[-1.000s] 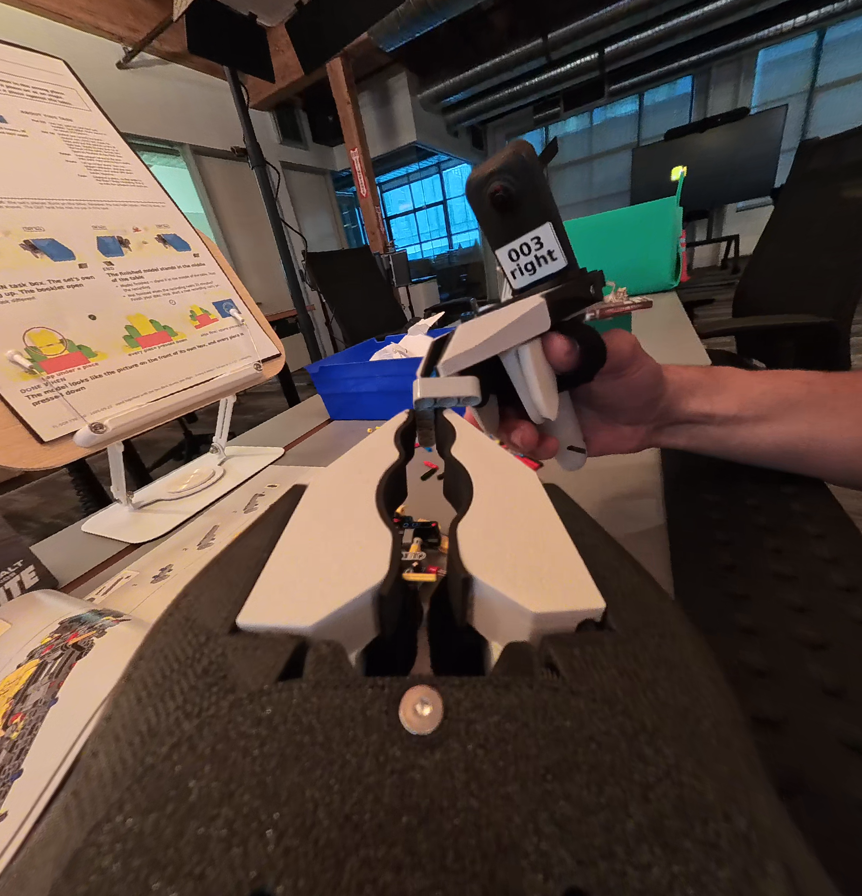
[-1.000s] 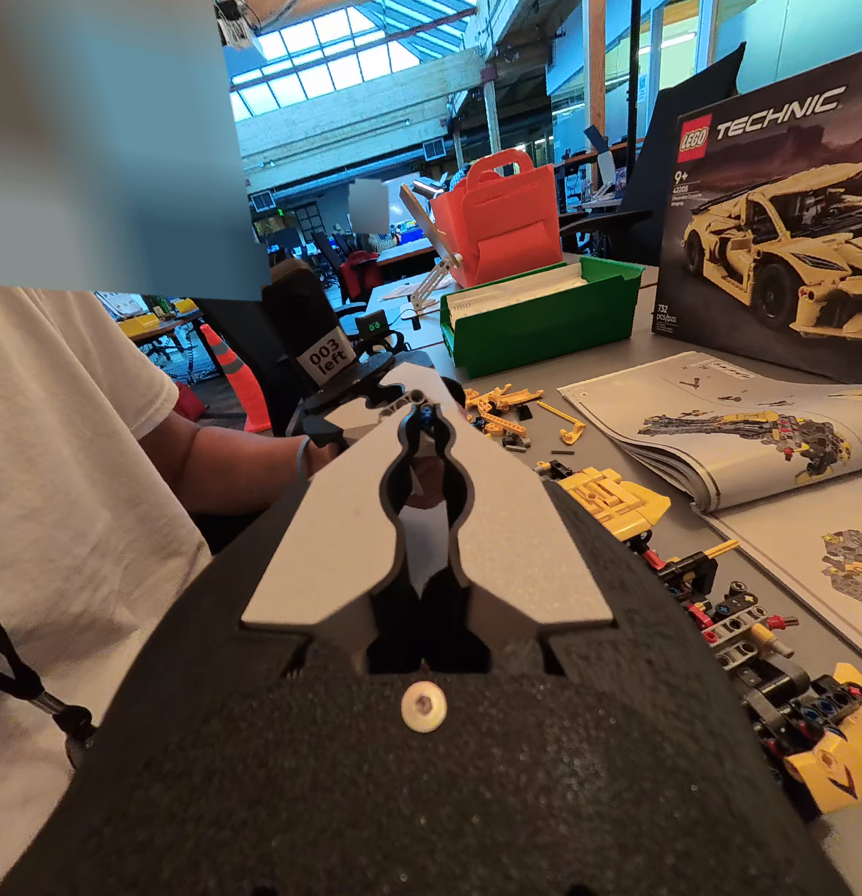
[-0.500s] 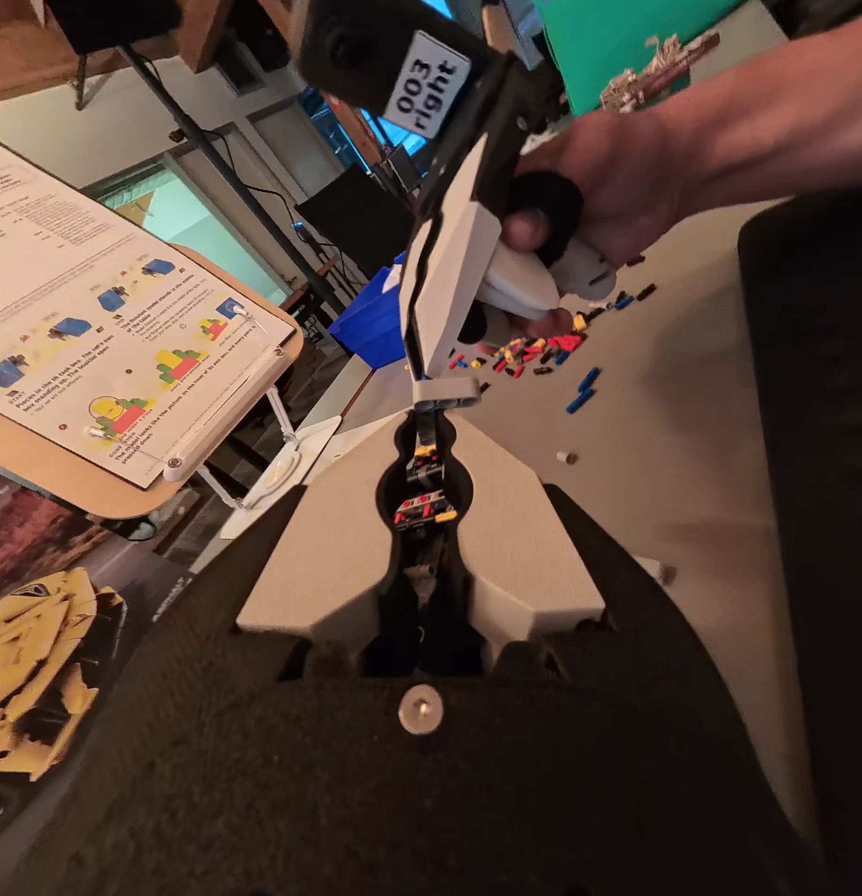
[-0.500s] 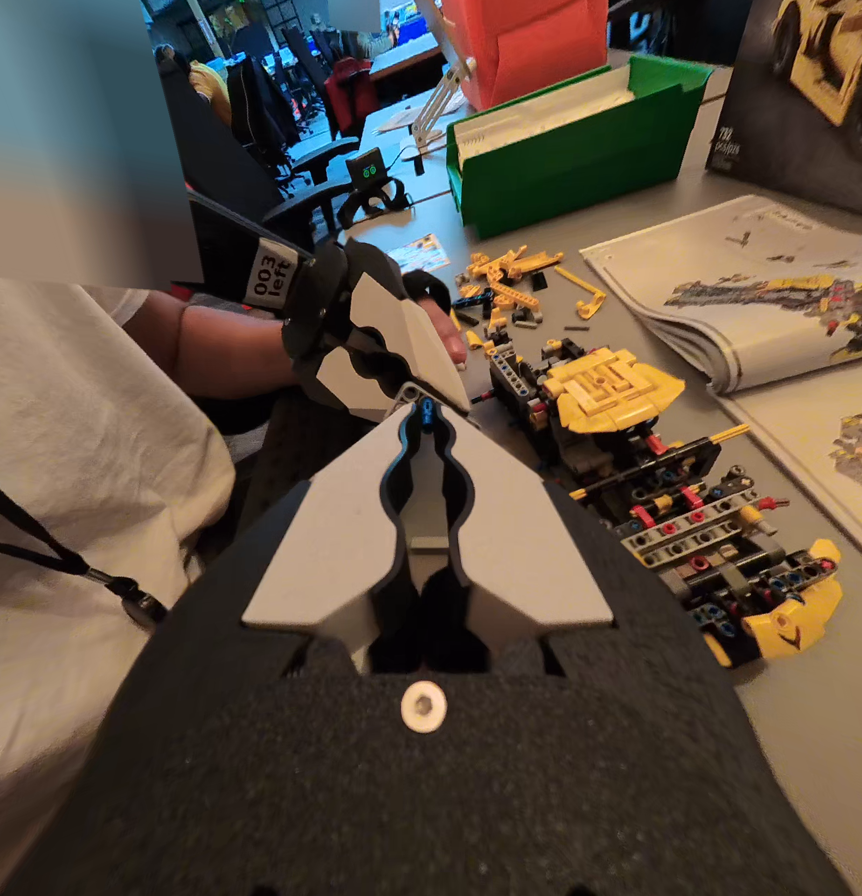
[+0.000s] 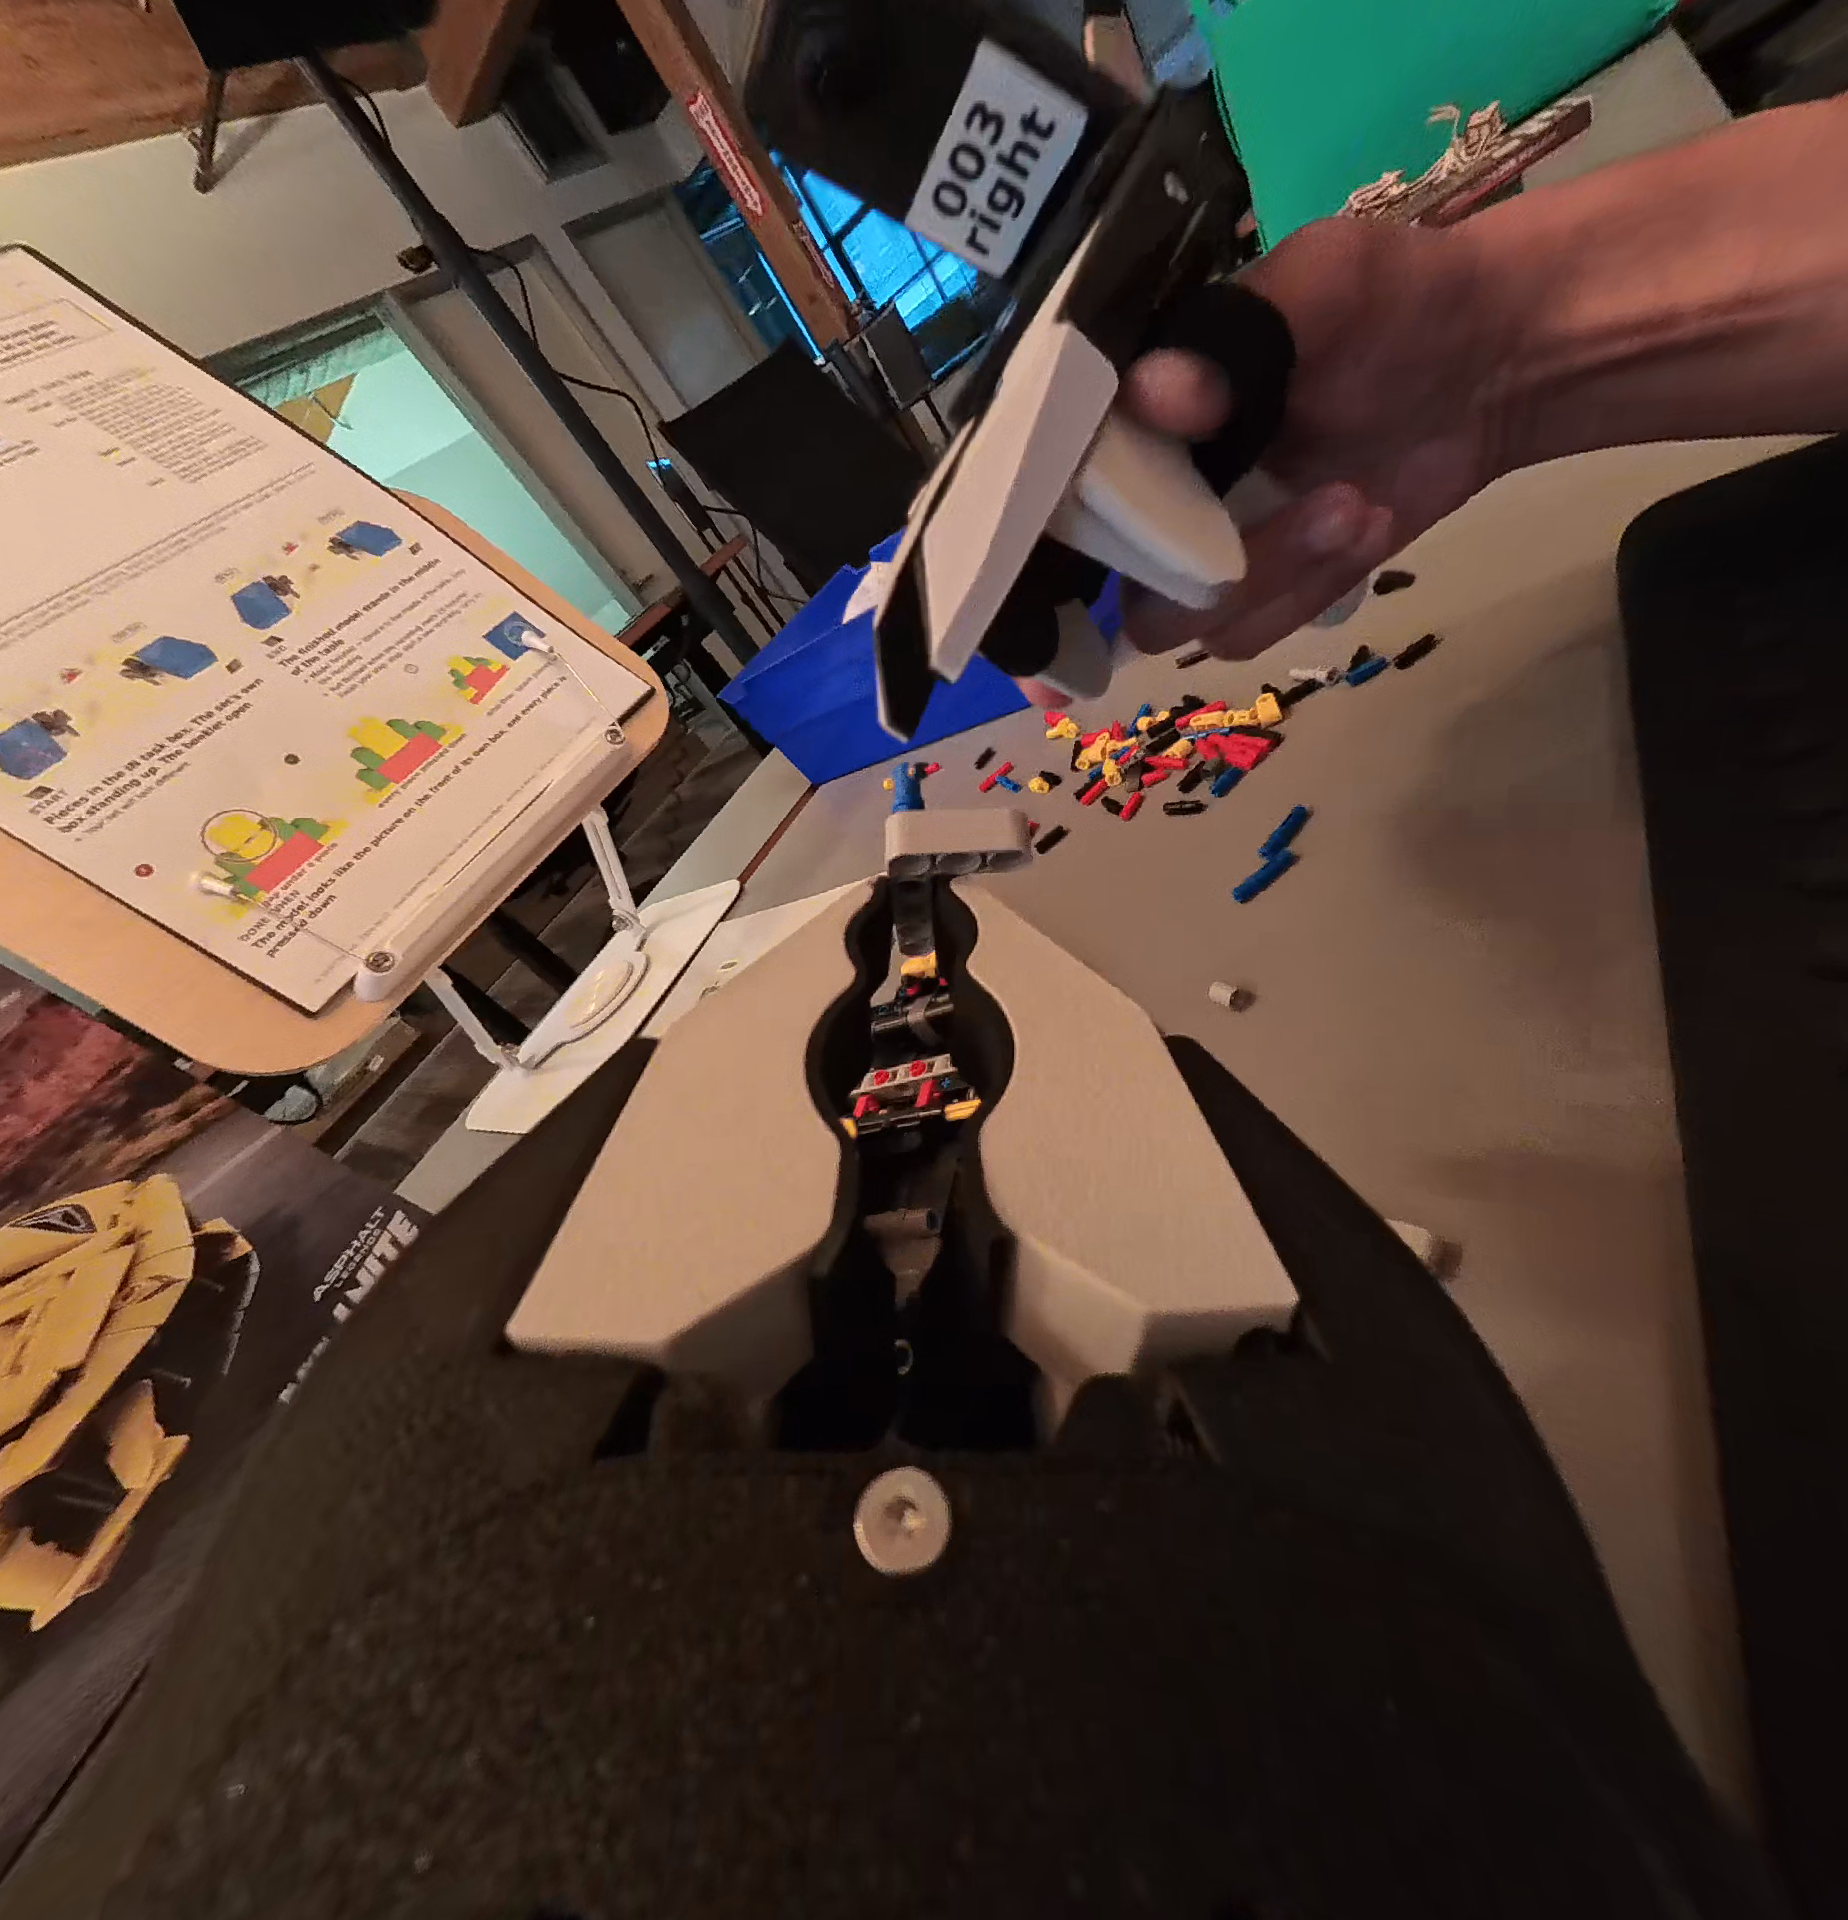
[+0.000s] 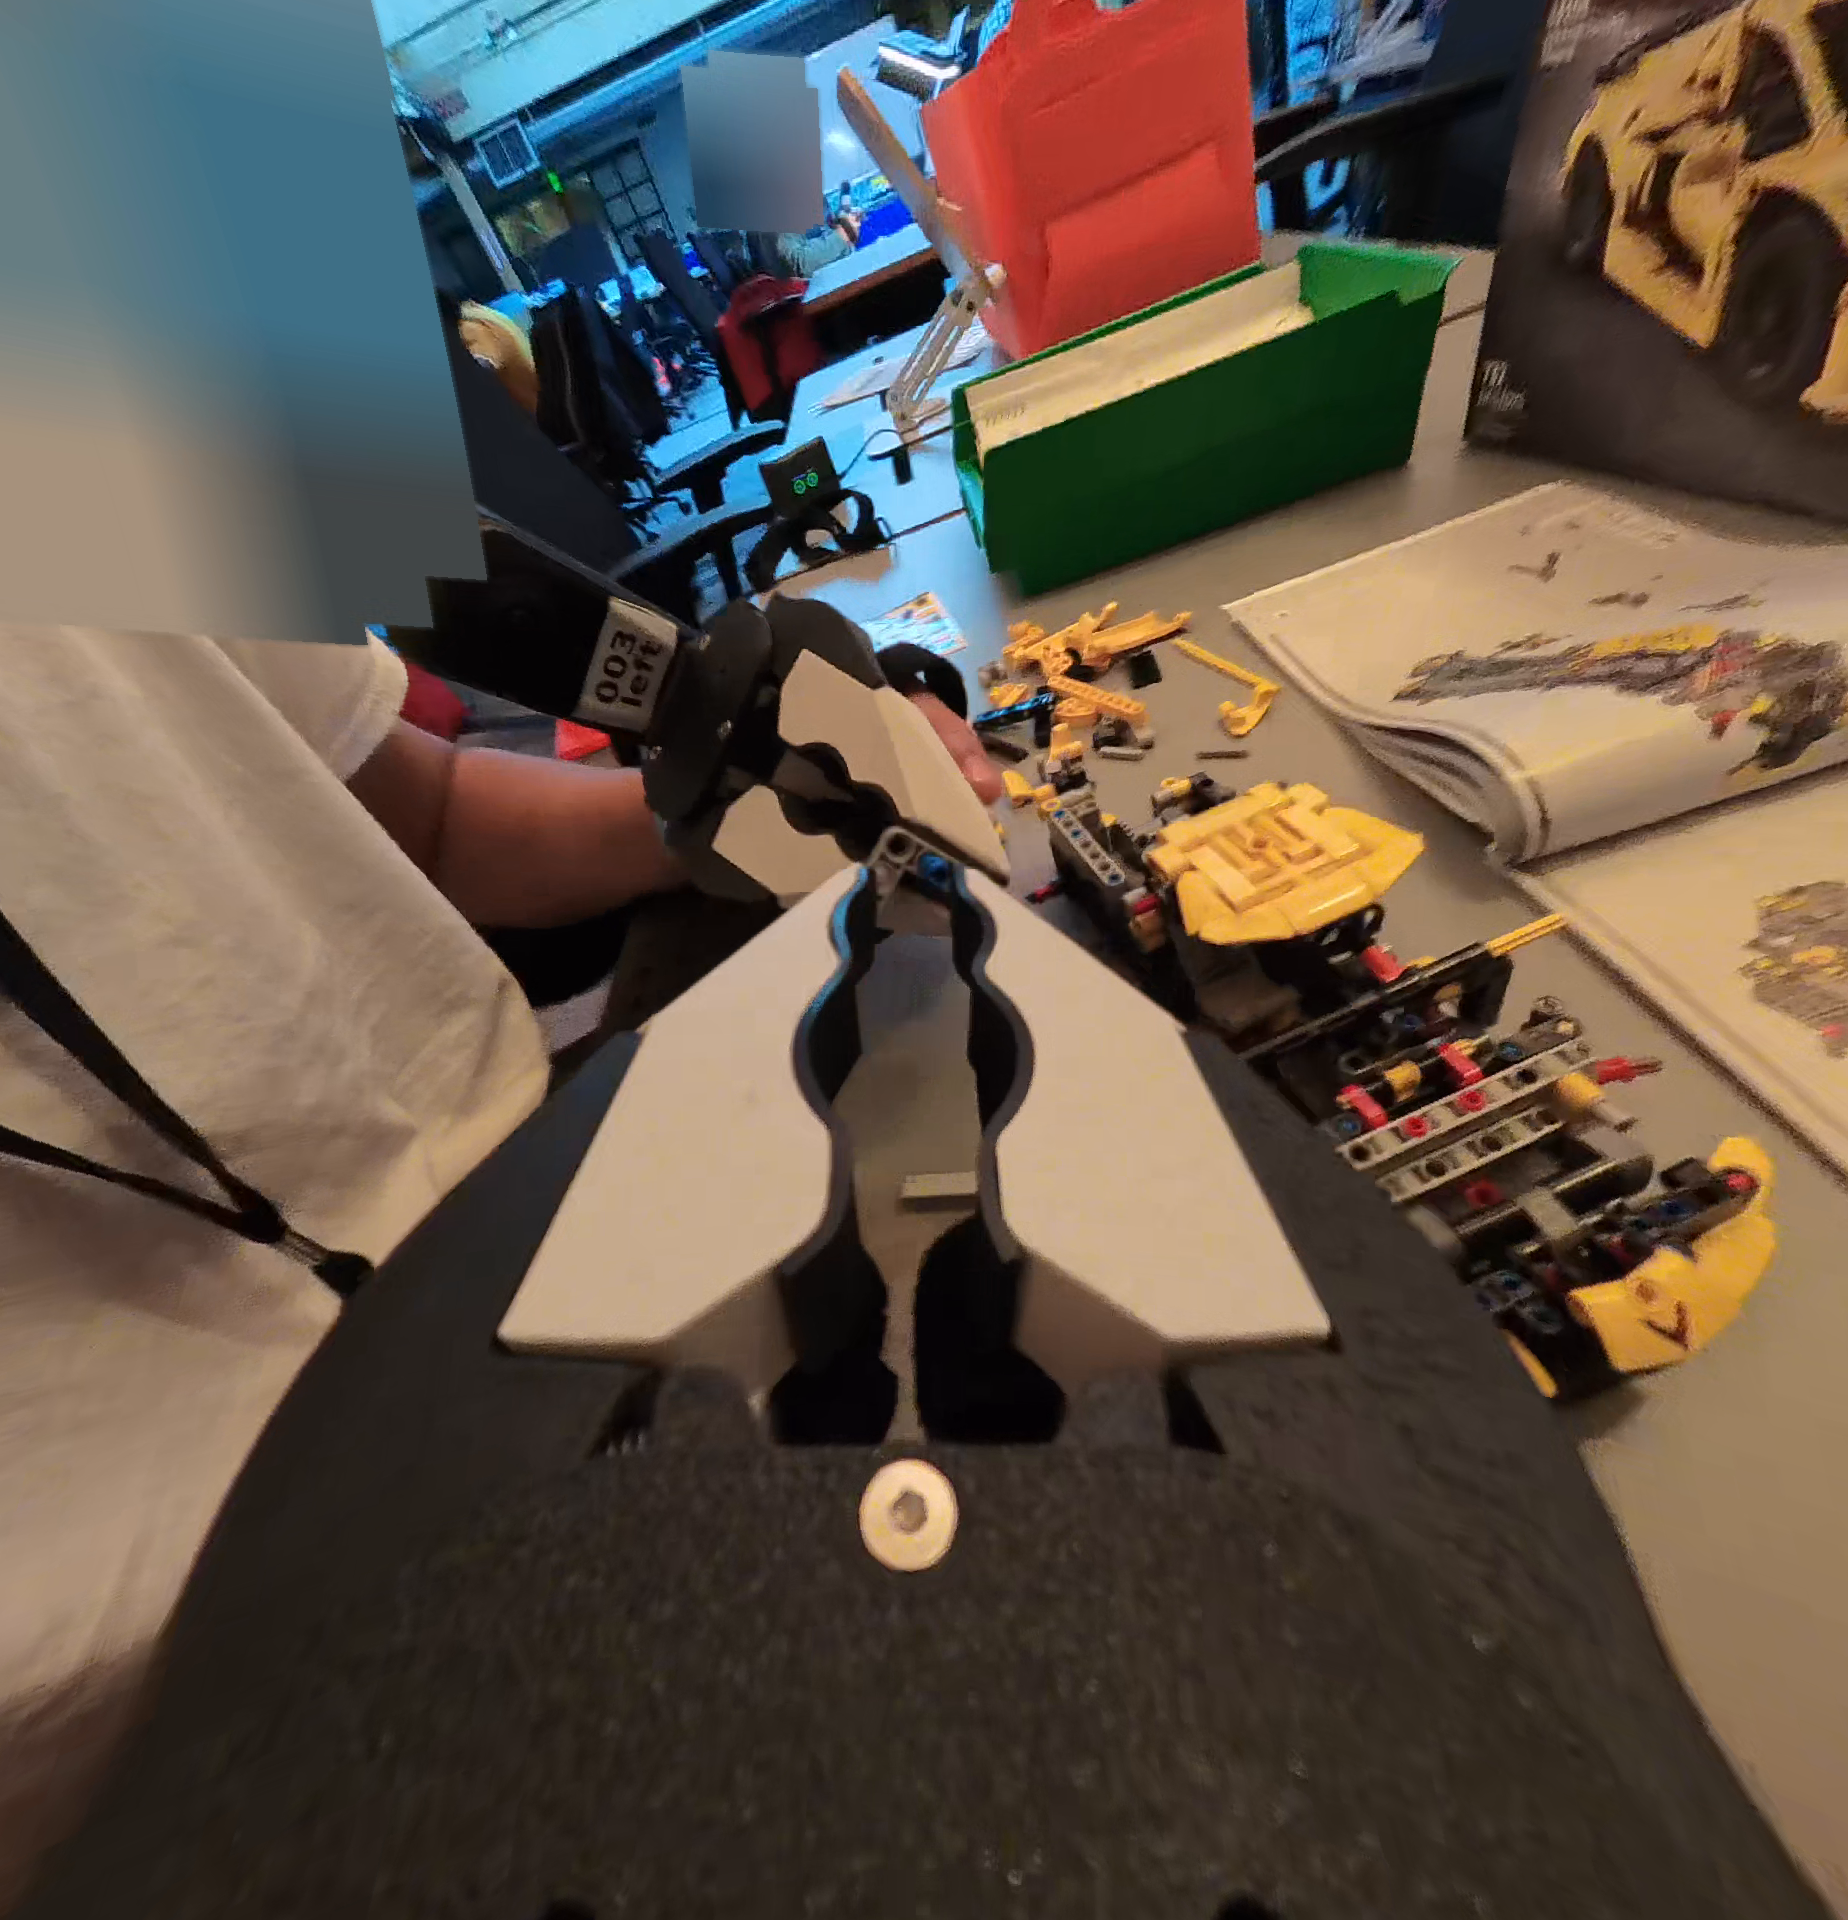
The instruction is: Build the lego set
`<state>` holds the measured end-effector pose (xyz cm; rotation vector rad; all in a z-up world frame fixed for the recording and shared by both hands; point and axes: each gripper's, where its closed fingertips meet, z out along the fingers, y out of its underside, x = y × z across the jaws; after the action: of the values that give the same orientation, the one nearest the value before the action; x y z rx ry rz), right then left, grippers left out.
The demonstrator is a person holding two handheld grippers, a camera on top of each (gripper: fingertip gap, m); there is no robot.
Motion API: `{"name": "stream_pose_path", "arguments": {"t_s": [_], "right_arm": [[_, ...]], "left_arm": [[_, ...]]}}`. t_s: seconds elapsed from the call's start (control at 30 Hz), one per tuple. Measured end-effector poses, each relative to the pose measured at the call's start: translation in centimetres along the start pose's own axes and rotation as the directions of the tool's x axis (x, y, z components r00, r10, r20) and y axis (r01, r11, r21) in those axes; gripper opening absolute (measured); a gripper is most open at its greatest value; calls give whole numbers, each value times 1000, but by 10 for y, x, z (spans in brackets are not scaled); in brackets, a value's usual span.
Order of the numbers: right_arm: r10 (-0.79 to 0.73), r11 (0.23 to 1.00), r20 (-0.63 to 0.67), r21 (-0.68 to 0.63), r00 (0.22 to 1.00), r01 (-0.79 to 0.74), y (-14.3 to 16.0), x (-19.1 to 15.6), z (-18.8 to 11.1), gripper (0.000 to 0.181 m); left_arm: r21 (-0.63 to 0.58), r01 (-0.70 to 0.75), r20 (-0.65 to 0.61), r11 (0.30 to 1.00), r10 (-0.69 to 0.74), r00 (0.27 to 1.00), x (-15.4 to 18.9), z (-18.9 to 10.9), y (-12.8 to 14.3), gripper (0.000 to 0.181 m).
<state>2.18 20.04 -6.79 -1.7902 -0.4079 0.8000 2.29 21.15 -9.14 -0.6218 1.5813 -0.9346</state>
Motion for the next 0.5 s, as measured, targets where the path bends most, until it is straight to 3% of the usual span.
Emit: {"name": "stream_pose_path", "arguments": {"t_s": [0.5], "right_arm": [[22, 999, 7, -45, 1000, -22, 13, 4, 12, 4]], "left_arm": [[-28, -26, -29, 999, 26, 999, 9, 2, 2, 7]]}}
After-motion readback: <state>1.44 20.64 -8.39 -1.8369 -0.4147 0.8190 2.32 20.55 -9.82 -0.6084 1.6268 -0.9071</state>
